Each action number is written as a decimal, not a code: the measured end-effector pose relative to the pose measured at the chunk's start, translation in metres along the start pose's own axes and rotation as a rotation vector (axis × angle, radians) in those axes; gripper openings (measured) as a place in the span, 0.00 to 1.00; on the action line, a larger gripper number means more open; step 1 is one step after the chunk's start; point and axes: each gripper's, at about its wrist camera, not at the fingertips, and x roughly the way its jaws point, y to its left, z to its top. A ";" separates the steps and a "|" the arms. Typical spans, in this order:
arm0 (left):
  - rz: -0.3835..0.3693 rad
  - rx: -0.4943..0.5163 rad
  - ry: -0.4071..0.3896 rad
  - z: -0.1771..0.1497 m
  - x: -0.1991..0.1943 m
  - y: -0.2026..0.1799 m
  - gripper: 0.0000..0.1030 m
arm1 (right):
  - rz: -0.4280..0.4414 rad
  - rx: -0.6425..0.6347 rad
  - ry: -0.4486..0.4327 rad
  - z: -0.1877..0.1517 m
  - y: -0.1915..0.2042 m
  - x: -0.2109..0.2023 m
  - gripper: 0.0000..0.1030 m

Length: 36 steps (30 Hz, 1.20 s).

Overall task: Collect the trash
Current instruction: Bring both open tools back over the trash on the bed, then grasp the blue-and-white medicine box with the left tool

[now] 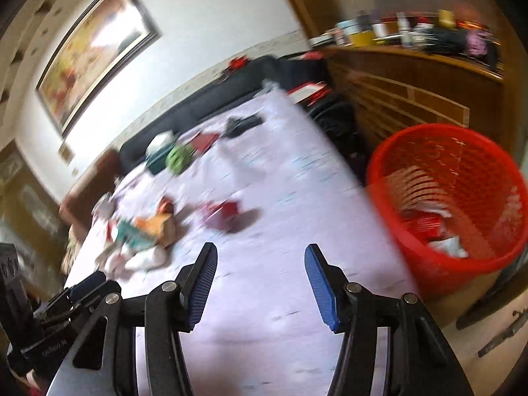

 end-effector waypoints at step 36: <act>0.294 -0.302 0.143 0.023 0.068 0.191 0.34 | 0.036 -0.120 0.099 -0.014 0.065 0.043 0.61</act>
